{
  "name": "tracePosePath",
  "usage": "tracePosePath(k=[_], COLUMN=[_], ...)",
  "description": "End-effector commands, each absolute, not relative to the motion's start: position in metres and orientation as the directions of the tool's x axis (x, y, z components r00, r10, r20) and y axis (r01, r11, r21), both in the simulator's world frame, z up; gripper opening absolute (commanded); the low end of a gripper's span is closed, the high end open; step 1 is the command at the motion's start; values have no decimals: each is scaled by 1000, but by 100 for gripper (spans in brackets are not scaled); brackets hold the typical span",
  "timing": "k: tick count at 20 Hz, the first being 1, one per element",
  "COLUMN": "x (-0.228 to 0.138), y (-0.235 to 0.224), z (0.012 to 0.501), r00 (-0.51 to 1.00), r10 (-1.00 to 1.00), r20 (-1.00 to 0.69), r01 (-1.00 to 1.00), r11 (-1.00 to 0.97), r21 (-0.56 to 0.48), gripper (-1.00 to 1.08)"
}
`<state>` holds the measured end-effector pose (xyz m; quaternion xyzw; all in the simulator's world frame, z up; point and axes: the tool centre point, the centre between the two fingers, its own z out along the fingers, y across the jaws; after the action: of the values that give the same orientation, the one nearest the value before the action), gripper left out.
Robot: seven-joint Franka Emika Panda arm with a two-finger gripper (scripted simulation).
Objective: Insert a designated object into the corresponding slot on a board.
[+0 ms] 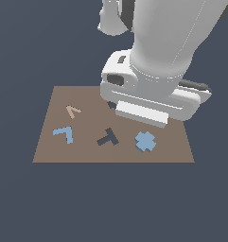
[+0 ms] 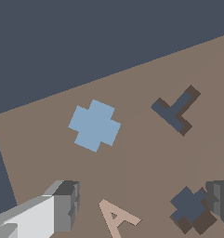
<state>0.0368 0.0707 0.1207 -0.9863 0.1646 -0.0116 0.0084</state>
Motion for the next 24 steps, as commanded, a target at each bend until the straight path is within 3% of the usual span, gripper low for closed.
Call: tracePosePath(k=[1, 12, 24], x=[45, 75, 88], y=[78, 95, 98], z=[108, 65, 50], r00=[920, 801, 745], r10=[-392, -599, -667], r20=[17, 5, 0], r01=[-392, -599, -667], r11=[-920, -801, -745], r21=[-17, -4, 0], gripper=[100, 100, 100])
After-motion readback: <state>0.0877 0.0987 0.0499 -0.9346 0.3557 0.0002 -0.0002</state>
